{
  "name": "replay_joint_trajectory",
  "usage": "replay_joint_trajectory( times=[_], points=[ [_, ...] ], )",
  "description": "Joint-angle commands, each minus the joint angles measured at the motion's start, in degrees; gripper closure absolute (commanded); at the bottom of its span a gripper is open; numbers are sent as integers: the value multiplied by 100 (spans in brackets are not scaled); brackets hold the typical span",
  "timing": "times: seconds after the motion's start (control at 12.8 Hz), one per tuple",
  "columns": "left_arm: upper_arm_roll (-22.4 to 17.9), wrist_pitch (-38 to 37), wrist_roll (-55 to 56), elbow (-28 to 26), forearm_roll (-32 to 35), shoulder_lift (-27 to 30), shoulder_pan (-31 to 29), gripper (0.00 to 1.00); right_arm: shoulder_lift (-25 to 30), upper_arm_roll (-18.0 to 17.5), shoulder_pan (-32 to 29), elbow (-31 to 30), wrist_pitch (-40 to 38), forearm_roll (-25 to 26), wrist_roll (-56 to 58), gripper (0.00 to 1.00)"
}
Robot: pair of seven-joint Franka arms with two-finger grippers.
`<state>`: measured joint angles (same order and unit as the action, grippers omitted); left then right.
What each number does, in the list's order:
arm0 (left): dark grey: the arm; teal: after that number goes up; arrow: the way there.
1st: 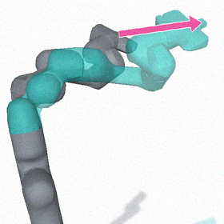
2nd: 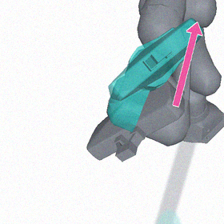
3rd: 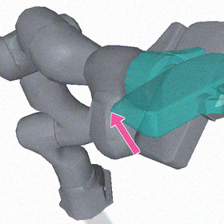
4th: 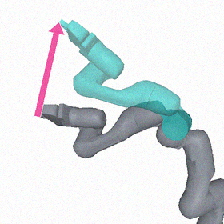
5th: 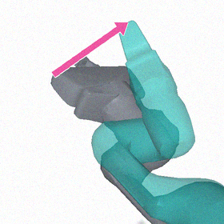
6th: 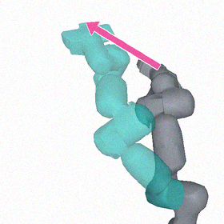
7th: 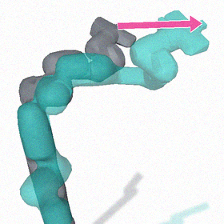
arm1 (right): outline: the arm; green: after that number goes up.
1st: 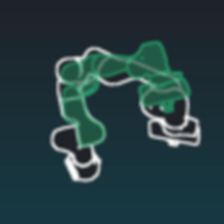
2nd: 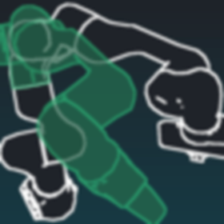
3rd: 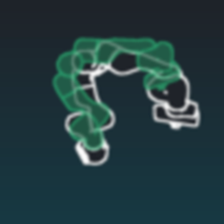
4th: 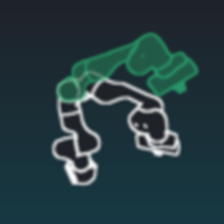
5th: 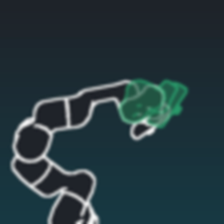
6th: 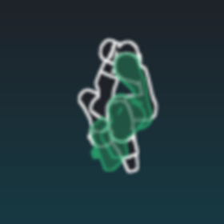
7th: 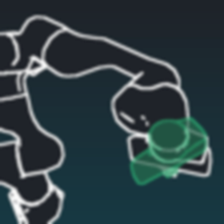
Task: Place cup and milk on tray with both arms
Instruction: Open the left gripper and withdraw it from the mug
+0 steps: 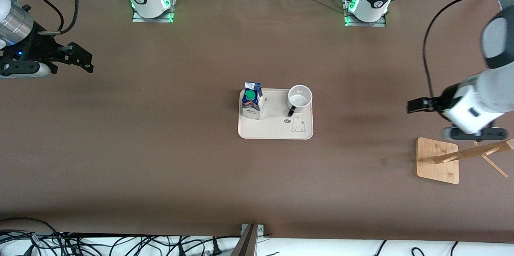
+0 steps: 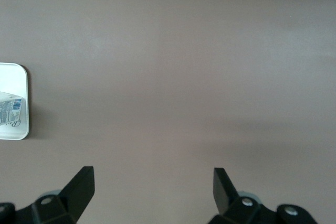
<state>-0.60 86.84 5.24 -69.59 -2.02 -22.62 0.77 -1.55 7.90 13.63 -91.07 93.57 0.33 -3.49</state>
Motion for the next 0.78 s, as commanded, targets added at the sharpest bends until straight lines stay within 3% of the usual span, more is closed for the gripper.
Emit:
replay_joint_trajectory(
  times=[0.0,0.16,0.31,0.63,0.7],
  points=[
    [-1,455,-58,-842,97,800,-130,0,-12,-34,-18,81,-67,81,32,0],
    [-1,465,-32,-1370,97,1372,-95,0,-12,-34,-18,89,-67,81,32,0],
    [-1,570,-32,-1706,88,1497,-77,0,-12,-42,-18,89,-67,81,32,0],
    [-729,562,-267,-1628,62,1437,388,0,-12,-43,-9,89,-67,81,32,0],
    [-748,553,-530,-1610,62,1419,380,0,-12,-34,-9,89,-67,81,32,0]
  ],
)
